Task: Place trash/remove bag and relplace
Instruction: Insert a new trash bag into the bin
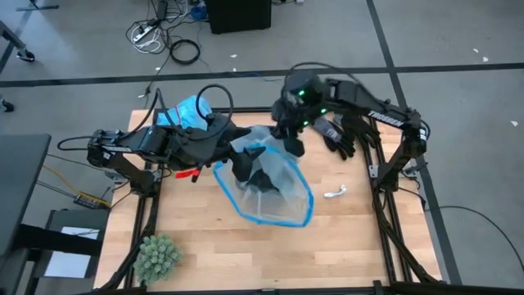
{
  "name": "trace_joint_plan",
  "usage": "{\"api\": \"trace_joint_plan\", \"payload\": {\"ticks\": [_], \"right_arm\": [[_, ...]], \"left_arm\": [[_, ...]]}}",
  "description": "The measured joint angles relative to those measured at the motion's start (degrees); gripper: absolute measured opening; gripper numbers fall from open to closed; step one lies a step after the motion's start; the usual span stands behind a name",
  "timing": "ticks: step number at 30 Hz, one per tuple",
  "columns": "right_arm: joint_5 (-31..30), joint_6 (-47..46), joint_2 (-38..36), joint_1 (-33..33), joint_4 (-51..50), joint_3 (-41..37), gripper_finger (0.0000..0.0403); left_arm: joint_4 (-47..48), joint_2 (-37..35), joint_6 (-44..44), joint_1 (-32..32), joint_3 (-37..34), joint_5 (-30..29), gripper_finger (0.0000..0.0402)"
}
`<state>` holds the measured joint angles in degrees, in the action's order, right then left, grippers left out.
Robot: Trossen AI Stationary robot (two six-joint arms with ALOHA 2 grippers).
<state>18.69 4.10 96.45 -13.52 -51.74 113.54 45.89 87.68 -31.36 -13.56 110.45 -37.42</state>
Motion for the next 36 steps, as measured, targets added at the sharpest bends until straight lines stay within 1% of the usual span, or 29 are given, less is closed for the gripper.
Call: {"api": "trace_joint_plan", "payload": {"ticks": [6,12,15,18,21,24,31,36], "right_arm": [[-2.4,0.9,4.9,2.1,-0.8,-0.1,0.0000],[-2.3,1.0,7.9,2.2,-4.0,-0.1,0.0000],[-2.3,1.0,8.4,2.2,-6.4,-0.1,0.0000],[-4.3,1.1,8.0,2.5,-6.4,-0.1,0.0000],[-7.9,1.6,6.2,2.5,-6.0,-0.1,0.0003],[-12.3,2.5,4.2,2.6,-6.2,-0.1,0.0019],[-20.2,2.6,-0.7,2.5,-6.6,-0.1,0.0086],[-31.0,0.5,-4.1,2.5,-6.4,-0.1,0.0127]], "left_arm": [[-0.1,0.0,1.1,0.5,0.0,-0.7,0.0350],[0.4,0.0,1.1,0.3,0.0,-0.7,0.0350],[0.8,0.0,0.9,-0.1,0.0,-0.7,0.0350],[1.0,0.0,0.7,-0.1,0.0,-0.7,0.0350],[1.3,0.0,0.5,-0.2,0.0,-0.7,0.0350],[1.2,0.0,0.5,-0.2,0.0,-0.8,0.0350],[1.2,0.0,0.5,-0.2,0.0,-0.8,0.0350],[2.0,0.0,-0.1,-0.2,0.0,-0.8,0.0350]]}}
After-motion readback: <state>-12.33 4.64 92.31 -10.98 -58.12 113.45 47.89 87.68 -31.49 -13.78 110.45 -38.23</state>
